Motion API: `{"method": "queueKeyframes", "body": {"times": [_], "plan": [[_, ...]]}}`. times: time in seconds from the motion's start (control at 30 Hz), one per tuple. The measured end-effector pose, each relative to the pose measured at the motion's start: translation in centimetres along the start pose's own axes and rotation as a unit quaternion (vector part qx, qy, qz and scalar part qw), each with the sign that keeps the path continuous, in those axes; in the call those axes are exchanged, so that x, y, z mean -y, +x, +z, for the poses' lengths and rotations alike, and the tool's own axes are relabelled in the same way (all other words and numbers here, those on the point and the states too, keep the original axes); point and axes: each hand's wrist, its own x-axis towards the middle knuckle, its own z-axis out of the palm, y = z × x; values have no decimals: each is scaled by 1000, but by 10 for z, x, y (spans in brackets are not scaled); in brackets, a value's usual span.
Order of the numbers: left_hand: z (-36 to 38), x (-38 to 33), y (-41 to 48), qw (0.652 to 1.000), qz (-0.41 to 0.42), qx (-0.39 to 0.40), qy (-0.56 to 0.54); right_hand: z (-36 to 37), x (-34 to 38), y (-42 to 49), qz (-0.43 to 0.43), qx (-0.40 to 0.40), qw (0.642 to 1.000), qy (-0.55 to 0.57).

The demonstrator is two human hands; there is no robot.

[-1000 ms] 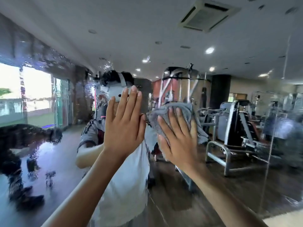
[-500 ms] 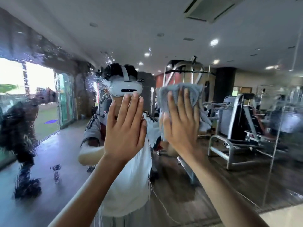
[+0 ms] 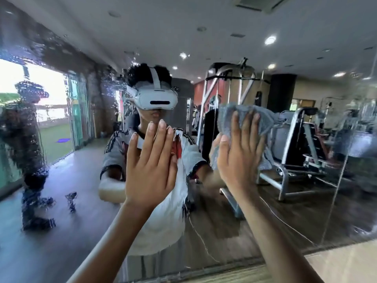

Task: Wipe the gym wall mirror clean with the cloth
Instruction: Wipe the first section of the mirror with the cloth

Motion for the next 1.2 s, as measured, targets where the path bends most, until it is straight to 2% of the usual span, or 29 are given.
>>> {"method": "queueKeyframes", "body": {"times": [0.13, 0.23, 0.3, 0.4, 0.5, 0.63, 0.73, 0.8, 0.83, 0.9, 0.97, 1.0, 1.07, 1.2], "plan": [[0, -2, 0, 1000, -11, -10, -8, 0, 1, -61, -133, 25, 991, 5], [-1, -2, -2, 999, -16, -13, -25, -6, -38, -116, -213, 56, 976, -1], [-1, -4, -10, 999, -16, -5, -28, -9, -62, -120, -158, 46, 986, -5], [0, -10, -28, 1000, -9, -1, -20, -7, -62, -90, -19, 23, 999, -21], [2, -11, -31, 1000, -12, -6, -18, -3, -30, -67, 33, 6, 999, -7], [2, -16, -42, 999, -30, -6, -35, 1, -10, -94, -44, 13, 999, 25], [4, -21, -63, 999, -25, 11, -27, 0, -31, -144, -148, 58, 987, 12], [4, -21, -68, 999, -20, 17, -24, -6, -59, -170, -169, 73, 983, 0], [4, -20, -67, 999, -19, 17, -26, -10, -72, -175, -140, 74, 987, -7], [4, -21, -65, 999, -17, 12, -26, -12, -86, -163, -8, 60, 998, -20], [3, -23, -65, 999, -23, 14, -24, -8, -75, -133, 126, 36, 991, -8], [3, -24, -66, 999, -27, 16, -25, -5, -61, -117, 158, 24, 987, 1], [3, -25, -66, 999, -31, 19, -24, 0, -29, -102, 141, 16, 990, 17], [3, -23, -72, 999, -31, 22, -32, 5, 17, -142, -43, 45, 997, 40]]}}
